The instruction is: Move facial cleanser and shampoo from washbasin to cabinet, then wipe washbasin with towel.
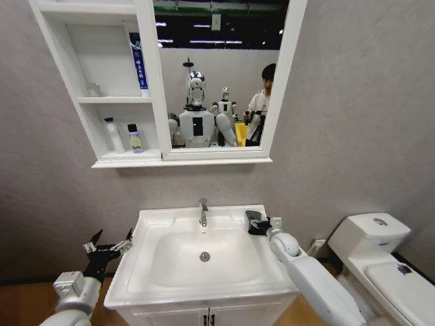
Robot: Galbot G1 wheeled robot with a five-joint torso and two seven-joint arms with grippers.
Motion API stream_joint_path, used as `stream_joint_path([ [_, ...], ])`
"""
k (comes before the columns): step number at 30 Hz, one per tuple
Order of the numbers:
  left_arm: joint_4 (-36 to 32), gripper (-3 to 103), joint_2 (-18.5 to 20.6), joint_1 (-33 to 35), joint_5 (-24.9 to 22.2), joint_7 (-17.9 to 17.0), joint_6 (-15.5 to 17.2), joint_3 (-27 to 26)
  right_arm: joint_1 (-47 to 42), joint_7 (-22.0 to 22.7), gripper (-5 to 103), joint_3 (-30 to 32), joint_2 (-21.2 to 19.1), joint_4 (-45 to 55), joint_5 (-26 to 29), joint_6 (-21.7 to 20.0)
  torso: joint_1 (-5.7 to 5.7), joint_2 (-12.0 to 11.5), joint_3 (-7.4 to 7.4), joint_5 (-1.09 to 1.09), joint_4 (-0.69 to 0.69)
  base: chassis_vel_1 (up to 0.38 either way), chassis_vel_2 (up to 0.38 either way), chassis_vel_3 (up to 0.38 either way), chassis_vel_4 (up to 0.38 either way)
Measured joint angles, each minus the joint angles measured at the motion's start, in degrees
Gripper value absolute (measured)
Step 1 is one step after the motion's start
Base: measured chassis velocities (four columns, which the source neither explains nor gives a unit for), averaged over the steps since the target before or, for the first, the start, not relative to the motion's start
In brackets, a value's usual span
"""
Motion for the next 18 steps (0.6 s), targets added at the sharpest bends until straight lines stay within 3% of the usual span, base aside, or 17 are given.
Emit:
stream_joint_path([
  [7, 0.0, 100, 0.0, 0.0, 0.0, 0.0, 0.0, 0.0, -3.6, -0.2, 100, 2.8, -1.3, 5.2, -5.0, 2.0, 0.0, 0.0, 0.0, 0.01, -0.01, 0.0, 0.0, 0.0, 0.0],
  [8, 0.0, 100, 0.0, 0.0, 0.0, 0.0, 0.0, 0.0, -5.4, 0.5, 100, 4.3, -1.8, 8.4, -6.9, 3.0, 0.0, 0.0, 0.0, 0.0, 0.0, 0.0, 0.0, 0.0, 0.0],
  [10, 0.0, 100, 0.0, 0.0, 0.0, 0.0, 0.0, 0.0, -16.4, 2.0, 100, 11.3, -4.4, 24.0, -10.3, 4.2, 0.0, 0.0, -0.01, -0.02, -0.03, 0.0, 0.0, 0.0, 0.0],
  [15, 0.0, 100, 0.0, 0.0, 0.0, 0.0, 0.0, 0.0, -22.5, 2.4, 100, 12.2, -3.6, 30.7, -12.4, 3.5, -0.01, 0.0, -0.01, -0.01, -0.02, 0.0, 0.0, 0.0, 0.0],
  [18, 0.0, 100, 0.0, 0.0, 0.0, 0.0, 0.0, 0.0, -26.6, 2.4, 100, 11.1, -0.5, 34.1, -16.0, 2.8, 0.0, 0.0, 0.0, 0.01, 0.0, 0.0, 0.0, 0.0, 0.0],
])
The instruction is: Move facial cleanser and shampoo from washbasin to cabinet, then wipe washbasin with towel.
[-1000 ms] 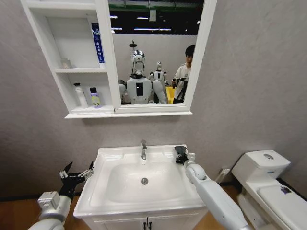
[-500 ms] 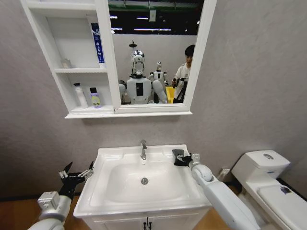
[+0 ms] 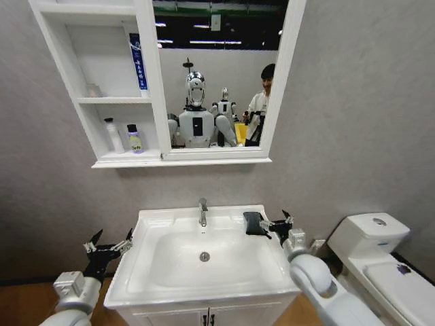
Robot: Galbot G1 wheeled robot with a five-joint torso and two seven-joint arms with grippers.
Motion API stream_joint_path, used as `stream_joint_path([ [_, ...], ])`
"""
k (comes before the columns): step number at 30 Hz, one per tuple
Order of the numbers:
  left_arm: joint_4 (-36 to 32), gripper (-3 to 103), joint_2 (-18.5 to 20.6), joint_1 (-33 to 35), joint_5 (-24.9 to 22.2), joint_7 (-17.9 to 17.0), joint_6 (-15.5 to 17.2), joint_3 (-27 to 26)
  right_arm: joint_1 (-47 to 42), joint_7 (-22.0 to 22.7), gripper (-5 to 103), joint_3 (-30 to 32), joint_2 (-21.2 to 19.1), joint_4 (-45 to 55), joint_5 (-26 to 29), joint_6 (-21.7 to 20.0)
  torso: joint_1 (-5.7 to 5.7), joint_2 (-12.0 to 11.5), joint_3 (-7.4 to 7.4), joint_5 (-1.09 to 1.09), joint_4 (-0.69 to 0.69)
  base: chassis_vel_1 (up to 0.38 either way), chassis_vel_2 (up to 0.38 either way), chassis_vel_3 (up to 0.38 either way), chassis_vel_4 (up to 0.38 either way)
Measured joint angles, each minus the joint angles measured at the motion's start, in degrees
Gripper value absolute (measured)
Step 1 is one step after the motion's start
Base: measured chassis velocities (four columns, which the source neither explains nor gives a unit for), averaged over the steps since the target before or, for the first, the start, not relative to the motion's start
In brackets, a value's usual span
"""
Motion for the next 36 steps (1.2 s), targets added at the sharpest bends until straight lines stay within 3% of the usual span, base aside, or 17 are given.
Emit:
stream_joint_path([
  [4, 0.0, 100, 0.0, 0.0, 0.0, 0.0, 0.0, 0.0, -2.7, -0.4, 100, -0.3, 1.9, 2.2, -3.2, 0.0, 0.02, 0.0, 0.0, -0.01, 0.0, 0.016, -0.005, -0.017, 0.017],
  [11, 0.0, 100, 0.0, 0.0, 0.0, 0.0, 0.0, 0.0, -7.1, -0.6, 100, 0.1, 1.1, 5.5, -6.0, -0.1, 0.02, 0.0, 0.0, -0.02, -0.01, 0.13, -0.135, -0.137, 0.129],
  [24, 0.0, 100, 0.0, 0.0, 0.0, 0.0, 0.0, 0.0, -9.1, 0.4, 100, -0.6, -4.1, 7.7, -2.3, -1.8, -0.02, 0.0, 0.0, -0.03, -0.01, 0.259, -0.26, -0.25, 0.249],
  [35, 0.0, 100, 0.0, 0.0, 0.0, 0.0, 0.0, 0.0, -10.8, 0.5, 100, -0.7, -4.4, 8.8, -2.4, -2.0, -0.01, 0.0, 0.0, 0.01, -0.02, 0.361, -0.352, -0.357, 0.354],
  [36, 0.0, 100, 0.0, 0.0, 0.0, 0.0, 0.0, 0.0, -11.2, 0.5, 100, -0.7, -4.3, 9.0, -2.7, -2.0, -0.03, 0.0, -0.01, -0.06, -0.02, 0.348, -0.342, -0.326, 0.338],
])
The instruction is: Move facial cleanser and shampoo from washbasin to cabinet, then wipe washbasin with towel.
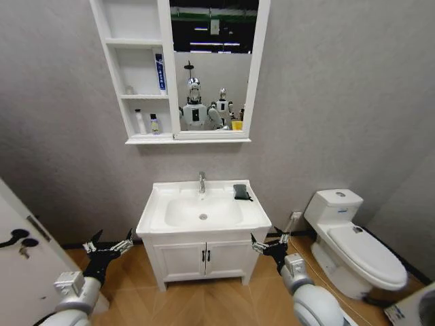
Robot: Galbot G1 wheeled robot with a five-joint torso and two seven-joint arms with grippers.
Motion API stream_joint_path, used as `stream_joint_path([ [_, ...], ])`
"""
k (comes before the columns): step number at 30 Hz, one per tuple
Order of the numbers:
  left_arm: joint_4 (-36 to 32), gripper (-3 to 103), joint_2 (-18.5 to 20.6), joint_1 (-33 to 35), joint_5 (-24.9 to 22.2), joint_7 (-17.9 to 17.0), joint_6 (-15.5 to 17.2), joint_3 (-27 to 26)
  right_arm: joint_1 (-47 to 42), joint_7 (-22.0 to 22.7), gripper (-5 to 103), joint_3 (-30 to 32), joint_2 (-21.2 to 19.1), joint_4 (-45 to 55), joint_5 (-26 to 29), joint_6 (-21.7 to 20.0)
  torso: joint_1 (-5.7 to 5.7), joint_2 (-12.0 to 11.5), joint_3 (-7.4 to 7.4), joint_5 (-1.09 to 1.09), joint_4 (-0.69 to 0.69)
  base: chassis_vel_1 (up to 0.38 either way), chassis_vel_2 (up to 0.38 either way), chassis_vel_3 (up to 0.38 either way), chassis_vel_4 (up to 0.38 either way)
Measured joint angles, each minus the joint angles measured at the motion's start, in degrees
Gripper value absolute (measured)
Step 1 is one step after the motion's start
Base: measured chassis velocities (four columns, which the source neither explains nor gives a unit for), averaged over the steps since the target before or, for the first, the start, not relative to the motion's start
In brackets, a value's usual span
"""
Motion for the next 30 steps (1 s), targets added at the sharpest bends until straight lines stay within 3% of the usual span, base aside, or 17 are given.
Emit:
stream_joint_path([
  [5, 0.0, 100, 0.0, 0.0, 0.0, 0.0, 0.0, 0.0, -0.5, -0.6, 100, -0.1, 0.7, -0.2, -1.9, 0.6, 0.03, 0.0, 0.02, 0.09, 0.0, 0.37, -0.354, -0.361, 0.362],
  [6, 0.0, 100, 0.0, 0.0, 0.0, 0.0, 0.0, 0.0, -0.4, -1.1, 100, -0.5, 1.1, -0.6, -3.3, 1.1, 0.01, 0.0, 0.0, -0.03, 0.01, 0.311, -0.358, -0.298, 0.355],
  [9, 0.0, 100, 0.0, 0.0, 0.0, 0.0, 0.0, 0.0, -0.1, -1.6, 100, -1.2, 1.5, -1.0, -4.2, 1.5, 0.06, 0.0, 0.03, 0.12, 0.0, 0.372, -0.348, -0.358, 0.358],
  [10, 0.0, 100, 0.0, 0.0, 0.0, 0.0, 0.0, 0.0, 0.0, -2.1, 100, -1.4, 1.6, -1.0, -4.4, 1.7, 0.02, 0.0, 0.01, -0.02, 0.02, 0.348, -0.354, -0.325, 0.362],
  [14, 0.0, 100, 0.0, 0.0, 0.0, 0.0, 0.0, 0.0, 0.4, -3.5, 100, -1.7, 1.4, -2.0, -5.2, 2.6, 0.0, 0.0, 0.01, 0.09, -0.01, 0.301, -0.332, -0.332, 0.325],
  [16, 0.0, 100, 0.0, 0.0, 0.0, 0.0, 0.0, 0.0, 0.6, -3.6, 100, -1.9, 1.3, -2.2, -5.2, 2.7, -0.04, 0.0, -0.02, 0.03, 0.0, 0.202, -0.299, -0.244, 0.267],
  [17, 0.0, 100, 0.0, 0.0, 0.0, -0.1, 0.0, 0.0, 0.8, -3.8, 100, -2.1, 1.1, -2.4, -5.0, 2.7, -0.04, 0.0, -0.02, 0.02, 0.05, 0.125, -0.109, -0.171, 0.155],
  [21, 0.0, 100, 0.0, 0.0, 0.0, 0.0, 0.0, 0.0, 1.5, -3.8, 100, -2.3, 0.5, -2.7, -3.8, 2.7, -0.03, 0.0, 0.0, 0.09, -0.04, 0.063, -0.019, -0.112, 0.089],
  [30, 0.0, 100, 0.0, 0.0, 0.0, 0.0, 0.0, 0.0, 1.4, -3.5, 100, -1.4, 0.3, -2.6, -3.0, 3.2, 0.12, -0.1, 0.05, 0.04, 0.02, -0.058, 0.017, 0.053, -0.04],
])
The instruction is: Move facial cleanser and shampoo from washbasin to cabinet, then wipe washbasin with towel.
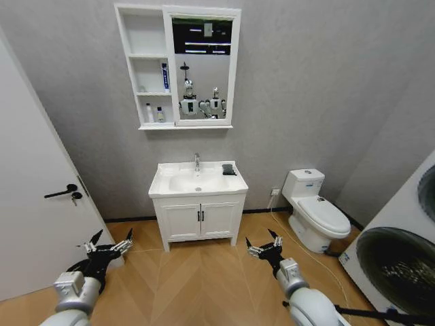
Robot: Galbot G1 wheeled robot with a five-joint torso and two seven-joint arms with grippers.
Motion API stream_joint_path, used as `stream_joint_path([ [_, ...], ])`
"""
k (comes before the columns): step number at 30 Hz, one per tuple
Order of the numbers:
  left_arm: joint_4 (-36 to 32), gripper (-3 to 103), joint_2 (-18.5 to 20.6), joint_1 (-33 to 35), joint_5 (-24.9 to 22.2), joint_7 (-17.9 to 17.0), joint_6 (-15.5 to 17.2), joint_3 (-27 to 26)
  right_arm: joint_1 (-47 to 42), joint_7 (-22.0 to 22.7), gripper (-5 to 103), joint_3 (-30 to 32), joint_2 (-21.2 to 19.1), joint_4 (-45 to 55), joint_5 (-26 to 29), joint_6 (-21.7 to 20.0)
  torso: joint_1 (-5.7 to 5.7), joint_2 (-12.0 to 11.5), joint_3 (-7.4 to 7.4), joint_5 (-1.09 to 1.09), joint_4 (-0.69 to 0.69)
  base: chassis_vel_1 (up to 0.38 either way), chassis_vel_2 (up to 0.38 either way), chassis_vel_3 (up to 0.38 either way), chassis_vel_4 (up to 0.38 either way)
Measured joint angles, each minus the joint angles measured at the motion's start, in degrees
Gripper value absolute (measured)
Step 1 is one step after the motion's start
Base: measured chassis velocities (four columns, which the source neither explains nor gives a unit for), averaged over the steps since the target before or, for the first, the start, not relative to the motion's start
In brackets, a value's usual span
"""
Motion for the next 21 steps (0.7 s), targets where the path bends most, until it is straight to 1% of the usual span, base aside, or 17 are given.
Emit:
stream_joint_path([
  [5, 0.0, 100, 0.0, 0.0, 0.0, 0.0, 0.0, 0.0, 0.0, 0.0, 100, -0.1, 0.3, 0.1, -0.1, 0.1, -0.08, 0.0, -0.03, -0.01, -0.03, 0.0, 0.0, 0.0, 0.0],
  [8, 0.0, 100, 0.0, 0.0, 0.0, 0.0, 0.0, 0.0, -0.1, 0.1, 100, 0.2, 0.3, 0.2, -0.1, 0.2, -0.12, 0.0, -0.04, 0.0, -0.01, 0.075, -0.009, 0.008, 0.053],
  [14, 0.0, 100, 0.0, 0.0, 0.0, 0.0, 0.0, 0.0, -0.2, 0.1, 100, 0.6, 0.3, 0.5, -0.1, 0.5, -0.11, 0.0, -0.03, 0.0, -0.01, 0.054, 0.037, 0.046, 0.041],
  [16, 0.0, 100, 0.0, 0.0, 0.0, 0.0, 0.0, 0.0, -0.2, 0.2, 100, 0.6, 0.5, 0.6, 0.1, 0.6, -0.09, 0.0, -0.03, 0.0, 0.02, 0.015, 0.033, 0.034, 0.025],
  [18, 0.0, 100, 0.0, 0.0, 0.0, 0.0, 0.0, 0.0, -0.2, 0.2, 100, 0.6, 0.6, 0.6, 0.1, 0.7, -0.09, 0.0, -0.03, 0.01, 0.02, 0.0, 0.0, 0.0, 0.0],
  [20, 0.0, 100, 0.0, 0.0, 0.0, 0.0, 0.0, 0.0, -0.5, 0.2, 100, 0.8, 0.8, 0.6, 0.0, 1.1, -0.09, 0.0, -0.03, 0.01, -0.03, 0.0, 0.0, 0.0, 0.0],
  [21, 0.0, 100, 0.0, 0.0, 0.0, 0.0, 0.0, 0.0, -0.5, 0.2, 100, 0.8, 0.8, 0.6, 0.0, 1.1, -0.09, 0.0, -0.03, 0.01, -0.03, 0.0, 0.0, 0.0, 0.0],
])
